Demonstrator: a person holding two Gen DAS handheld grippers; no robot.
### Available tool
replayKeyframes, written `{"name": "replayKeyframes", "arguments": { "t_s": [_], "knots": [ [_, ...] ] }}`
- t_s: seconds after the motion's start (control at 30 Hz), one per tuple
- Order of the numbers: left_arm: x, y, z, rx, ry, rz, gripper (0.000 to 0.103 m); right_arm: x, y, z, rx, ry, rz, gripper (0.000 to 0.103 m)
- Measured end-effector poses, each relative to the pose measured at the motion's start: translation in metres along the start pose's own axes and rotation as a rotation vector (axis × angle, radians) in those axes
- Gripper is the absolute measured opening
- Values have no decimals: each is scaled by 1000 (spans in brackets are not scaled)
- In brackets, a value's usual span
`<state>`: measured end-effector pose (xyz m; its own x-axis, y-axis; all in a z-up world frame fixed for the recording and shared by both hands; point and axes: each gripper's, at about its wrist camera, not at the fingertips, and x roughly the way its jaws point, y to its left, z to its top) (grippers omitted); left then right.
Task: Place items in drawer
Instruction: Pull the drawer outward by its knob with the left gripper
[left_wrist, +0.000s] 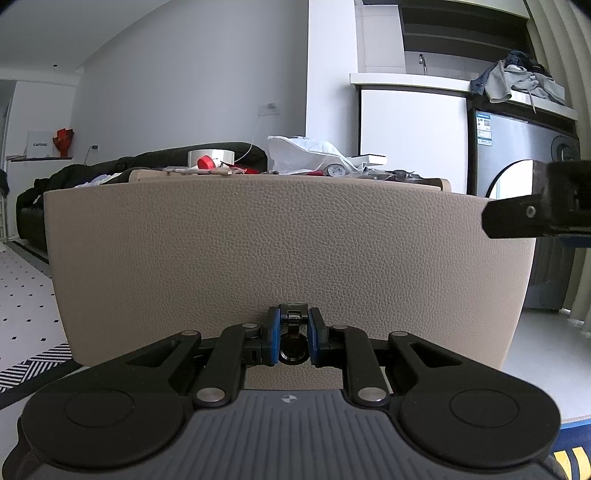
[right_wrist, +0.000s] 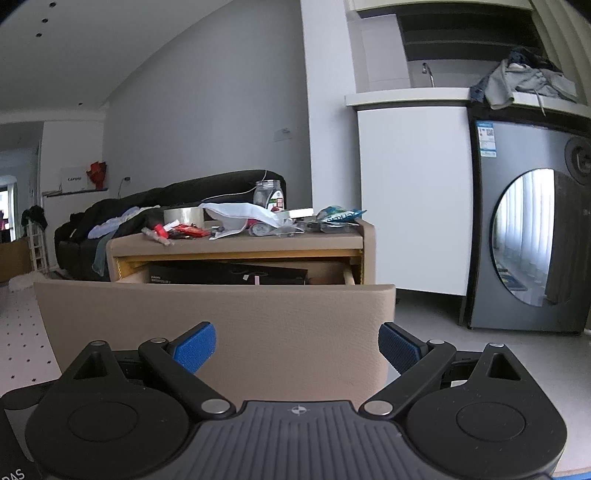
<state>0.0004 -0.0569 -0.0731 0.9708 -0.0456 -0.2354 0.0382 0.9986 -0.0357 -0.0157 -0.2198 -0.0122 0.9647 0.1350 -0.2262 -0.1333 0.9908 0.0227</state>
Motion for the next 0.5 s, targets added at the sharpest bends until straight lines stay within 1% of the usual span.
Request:
{"name": "replayKeyframes", "arguments": {
  "t_s": [0.33,0.5],
  "knots": [
    [-6,-3,2,12,19,3,17,-6,3,3,-11,-14,5,97],
    [-9,-3,2,13,22,3,17,-10,-1,5,13,-43,0,97]
  ]
}}
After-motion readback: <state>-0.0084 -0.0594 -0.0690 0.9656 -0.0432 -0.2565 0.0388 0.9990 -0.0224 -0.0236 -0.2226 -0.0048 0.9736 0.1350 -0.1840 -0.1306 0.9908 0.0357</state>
